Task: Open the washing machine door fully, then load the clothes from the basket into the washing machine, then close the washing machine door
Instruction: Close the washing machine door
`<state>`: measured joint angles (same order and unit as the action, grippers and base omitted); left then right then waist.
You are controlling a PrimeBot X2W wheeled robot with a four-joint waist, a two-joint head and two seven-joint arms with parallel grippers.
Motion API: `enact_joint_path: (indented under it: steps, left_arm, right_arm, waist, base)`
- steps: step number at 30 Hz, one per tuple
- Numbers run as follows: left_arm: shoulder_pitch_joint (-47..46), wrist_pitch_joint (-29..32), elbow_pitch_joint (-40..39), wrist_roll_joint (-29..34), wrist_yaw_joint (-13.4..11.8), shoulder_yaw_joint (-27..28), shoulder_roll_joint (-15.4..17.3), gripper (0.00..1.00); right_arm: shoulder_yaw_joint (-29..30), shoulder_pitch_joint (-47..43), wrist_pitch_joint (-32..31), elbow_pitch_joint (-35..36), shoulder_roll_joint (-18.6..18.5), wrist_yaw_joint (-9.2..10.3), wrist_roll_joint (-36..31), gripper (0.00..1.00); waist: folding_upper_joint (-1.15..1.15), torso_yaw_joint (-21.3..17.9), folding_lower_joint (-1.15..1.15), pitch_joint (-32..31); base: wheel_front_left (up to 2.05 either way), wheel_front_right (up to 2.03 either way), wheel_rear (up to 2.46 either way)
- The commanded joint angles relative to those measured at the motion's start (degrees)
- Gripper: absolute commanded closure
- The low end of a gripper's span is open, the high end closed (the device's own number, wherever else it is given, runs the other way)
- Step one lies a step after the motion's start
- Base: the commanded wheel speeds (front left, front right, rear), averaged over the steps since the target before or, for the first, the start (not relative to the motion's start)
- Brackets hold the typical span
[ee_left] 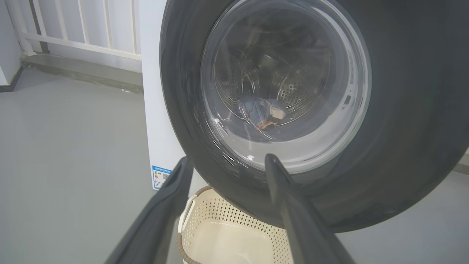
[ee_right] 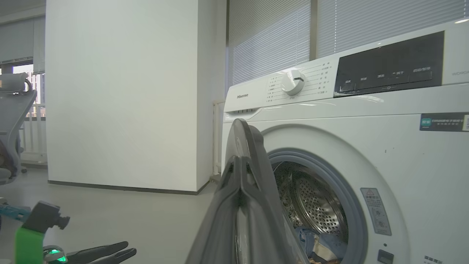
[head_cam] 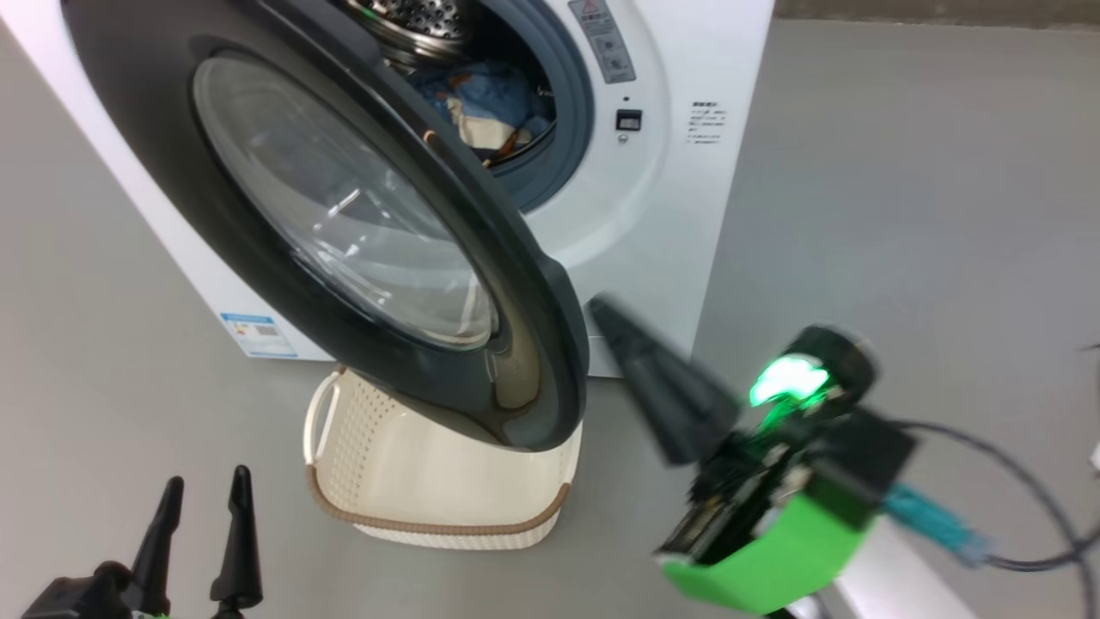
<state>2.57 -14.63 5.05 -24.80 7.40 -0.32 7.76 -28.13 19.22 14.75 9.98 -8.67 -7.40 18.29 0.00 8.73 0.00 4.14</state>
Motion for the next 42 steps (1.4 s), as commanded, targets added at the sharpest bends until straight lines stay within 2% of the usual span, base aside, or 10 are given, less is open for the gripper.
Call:
enact_joint_path:
  steps: [1,10,17,25,34,42]
  left_arm:
    - [-1.32,-0.37,-1.62,0.89,0.09,1.78,0.43,0.00]
    - [-3.01,-0.37,-1.23,0.58,0.09,0.87,-0.60,0.00]
    - [-4.40,-0.37,-0.74,0.36,0.09,0.00,-1.23,0.00]
    - [-7.33,-0.37,-0.47,0.33,0.09,0.04,-1.78,0.00]
    - [-9.43,-0.37,-0.44,0.14,0.09,-0.66,-2.14,0.00]
    - [-12.77,-0.37,-0.97,-0.45,0.09,-1.62,-2.80,0.00]
  right_arm:
    - [-2.47,1.72,0.25,0.19,0.74,-0.09,0.80,1.00]
    - [-11.43,2.93,0.25,-12.29,1.66,-0.09,4.68,1.00]
    - [-12.71,4.54,0.25,-19.18,2.45,-0.09,5.37,1.00]
    - [-8.94,8.00,0.25,-24.20,2.78,-0.09,4.24,1.00]
    - [-2.79,11.58,0.25,-24.65,2.38,-0.09,3.25,1.00]
    - [3.87,18.25,0.25,-26.01,1.08,-0.09,2.11,1.00]
  waist:
    - [0.00,0.93,0.00,0.71]
    - [0.00,3.36,0.00,3.75]
    - [0.00,4.13,0.00,6.32]
    - [0.00,4.56,0.00,10.00]
    - [0.00,5.25,0.00,12.66]
    - [0.00,6.95,0.00,16.73]
  base:
    - [0.00,0.00,0.00]
    - [0.00,0.00,0.00]
    - [0.00,0.00,0.00]
    - [0.00,0.00,0.00]
    - [0.00,0.00,0.00]
    - [0.00,0.00,0.00]
